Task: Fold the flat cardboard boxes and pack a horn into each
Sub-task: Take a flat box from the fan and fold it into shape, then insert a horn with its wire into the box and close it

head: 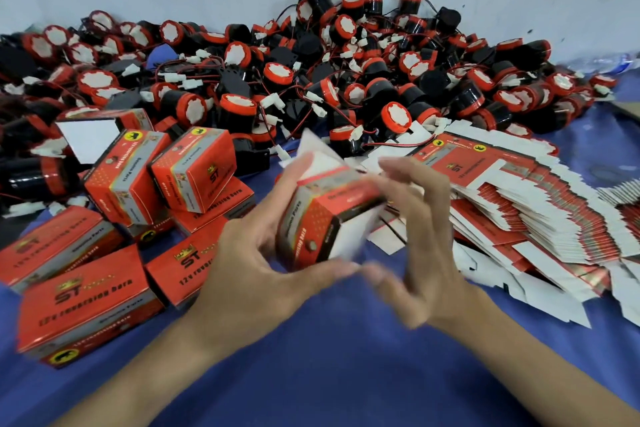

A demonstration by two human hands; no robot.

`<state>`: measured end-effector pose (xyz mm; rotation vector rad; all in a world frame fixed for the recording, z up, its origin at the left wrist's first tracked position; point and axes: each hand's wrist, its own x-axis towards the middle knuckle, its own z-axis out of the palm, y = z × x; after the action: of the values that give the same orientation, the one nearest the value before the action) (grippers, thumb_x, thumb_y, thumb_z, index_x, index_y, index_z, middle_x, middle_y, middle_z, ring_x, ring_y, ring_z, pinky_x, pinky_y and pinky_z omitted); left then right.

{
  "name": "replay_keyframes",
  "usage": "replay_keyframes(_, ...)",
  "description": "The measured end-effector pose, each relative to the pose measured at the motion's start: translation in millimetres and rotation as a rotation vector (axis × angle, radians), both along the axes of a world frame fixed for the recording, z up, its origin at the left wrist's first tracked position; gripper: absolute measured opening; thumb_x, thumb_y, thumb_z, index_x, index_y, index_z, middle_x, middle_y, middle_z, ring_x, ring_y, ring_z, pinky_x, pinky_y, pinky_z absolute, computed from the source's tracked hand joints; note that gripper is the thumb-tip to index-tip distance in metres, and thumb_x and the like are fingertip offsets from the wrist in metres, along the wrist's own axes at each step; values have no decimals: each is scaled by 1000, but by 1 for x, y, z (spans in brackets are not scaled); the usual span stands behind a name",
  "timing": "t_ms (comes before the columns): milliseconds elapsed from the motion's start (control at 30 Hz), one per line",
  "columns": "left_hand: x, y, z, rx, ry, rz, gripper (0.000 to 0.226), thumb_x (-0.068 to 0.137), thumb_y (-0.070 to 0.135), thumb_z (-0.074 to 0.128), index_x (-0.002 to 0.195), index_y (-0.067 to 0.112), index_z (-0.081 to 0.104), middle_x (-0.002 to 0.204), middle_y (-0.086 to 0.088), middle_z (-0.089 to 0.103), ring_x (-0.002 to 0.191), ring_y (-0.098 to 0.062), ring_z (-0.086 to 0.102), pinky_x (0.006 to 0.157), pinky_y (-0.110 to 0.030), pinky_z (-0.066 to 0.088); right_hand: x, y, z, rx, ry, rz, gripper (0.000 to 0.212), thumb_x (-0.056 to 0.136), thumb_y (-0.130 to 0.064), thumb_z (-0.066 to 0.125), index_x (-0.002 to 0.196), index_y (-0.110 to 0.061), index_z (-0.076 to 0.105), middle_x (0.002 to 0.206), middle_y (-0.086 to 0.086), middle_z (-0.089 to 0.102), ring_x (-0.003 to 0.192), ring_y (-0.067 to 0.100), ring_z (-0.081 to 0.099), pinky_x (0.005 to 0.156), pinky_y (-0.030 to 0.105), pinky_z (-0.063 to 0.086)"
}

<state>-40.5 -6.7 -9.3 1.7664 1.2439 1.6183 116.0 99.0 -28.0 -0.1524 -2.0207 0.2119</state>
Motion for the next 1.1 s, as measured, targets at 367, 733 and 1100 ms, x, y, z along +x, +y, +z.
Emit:
replay_keyframes(367, 6, 2, -27, 352, 1028, 389, 66, 93, 44, 54, 145, 12, 28, 70, 4, 67, 60, -16, 64, 61, -35, 53, 1, 20, -9, -392, -690, -488, 74, 80, -59, 24, 138, -19, 47, 133, 1, 48, 124, 21, 39, 103, 35, 33)
replay_keyframes(733, -7, 4, -27, 224, 417, 407, 30, 79, 26, 57, 106, 16, 52, 141, -10, 24, 143, -20, 20, 117, -33, 22, -1, 26, -13, -391, -416, -436, 63, 80, -29, 70, 134, -28, 37, 129, 1, 49, 107, 23, 55, 80, 31, 42)
replay_keyframes(1100, -2, 7, -30, -199, 210, 245, 66, 60, 58, 72, 117, 48, 41, 122, 47, 38, 118, 23, 34, 89, 5, 25, 1, 1, 35, -973, 365, 127, 42, 79, -26, 74, 113, -28, 50, 90, -10, 61, 65, 9, 56, 48, 21, 41)
